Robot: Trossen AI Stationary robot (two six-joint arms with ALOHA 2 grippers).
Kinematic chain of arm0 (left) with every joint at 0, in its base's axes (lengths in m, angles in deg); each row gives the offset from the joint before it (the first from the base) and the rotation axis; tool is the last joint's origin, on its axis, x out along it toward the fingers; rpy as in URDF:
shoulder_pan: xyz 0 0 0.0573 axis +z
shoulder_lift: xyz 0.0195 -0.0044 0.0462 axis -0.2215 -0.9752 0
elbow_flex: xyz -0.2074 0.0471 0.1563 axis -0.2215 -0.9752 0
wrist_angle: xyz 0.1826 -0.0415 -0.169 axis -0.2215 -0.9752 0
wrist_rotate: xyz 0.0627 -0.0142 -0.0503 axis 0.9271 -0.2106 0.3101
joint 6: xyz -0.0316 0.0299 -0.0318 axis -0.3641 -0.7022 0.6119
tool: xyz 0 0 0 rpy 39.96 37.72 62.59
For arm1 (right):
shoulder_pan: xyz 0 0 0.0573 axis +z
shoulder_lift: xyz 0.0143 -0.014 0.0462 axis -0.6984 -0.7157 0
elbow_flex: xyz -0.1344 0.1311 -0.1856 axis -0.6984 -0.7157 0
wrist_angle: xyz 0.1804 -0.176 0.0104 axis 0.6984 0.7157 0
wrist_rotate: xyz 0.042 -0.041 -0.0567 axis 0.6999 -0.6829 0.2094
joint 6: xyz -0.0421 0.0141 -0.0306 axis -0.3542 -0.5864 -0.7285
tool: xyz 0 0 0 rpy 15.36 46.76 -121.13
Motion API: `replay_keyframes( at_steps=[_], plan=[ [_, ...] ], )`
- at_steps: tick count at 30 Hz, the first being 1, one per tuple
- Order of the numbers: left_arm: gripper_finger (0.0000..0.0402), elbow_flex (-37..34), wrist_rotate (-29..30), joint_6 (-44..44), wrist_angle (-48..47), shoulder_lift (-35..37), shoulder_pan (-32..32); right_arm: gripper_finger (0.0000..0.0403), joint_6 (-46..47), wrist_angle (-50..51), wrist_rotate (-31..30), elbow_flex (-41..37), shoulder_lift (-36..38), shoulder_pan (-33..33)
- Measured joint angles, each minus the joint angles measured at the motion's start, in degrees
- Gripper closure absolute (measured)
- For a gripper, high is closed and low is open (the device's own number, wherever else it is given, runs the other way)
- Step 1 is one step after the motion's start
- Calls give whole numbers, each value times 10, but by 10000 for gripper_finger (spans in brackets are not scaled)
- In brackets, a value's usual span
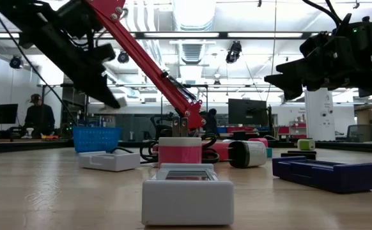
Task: Pick & Place Office items
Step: Put the left white charger adapter into the blue bin
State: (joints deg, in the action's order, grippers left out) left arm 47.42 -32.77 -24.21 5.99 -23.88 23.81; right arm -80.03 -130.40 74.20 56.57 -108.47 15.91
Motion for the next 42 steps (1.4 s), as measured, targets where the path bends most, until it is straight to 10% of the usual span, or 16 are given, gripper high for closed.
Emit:
replay_keyframes(
  at_steps=[11, 22, 42],
  plan=[
    [244, -58, -9, -36, 123, 68, 44, 156, -6, 0, 0, 0, 0, 0],
    [244, -97, -170, -50, 247, 68, 172, 156, -11, 4, 0, 0, 0, 0],
    [244, -115, -250, -31, 211, 43, 343, 156, -11, 10, 2, 0, 0, 0]
  ],
)
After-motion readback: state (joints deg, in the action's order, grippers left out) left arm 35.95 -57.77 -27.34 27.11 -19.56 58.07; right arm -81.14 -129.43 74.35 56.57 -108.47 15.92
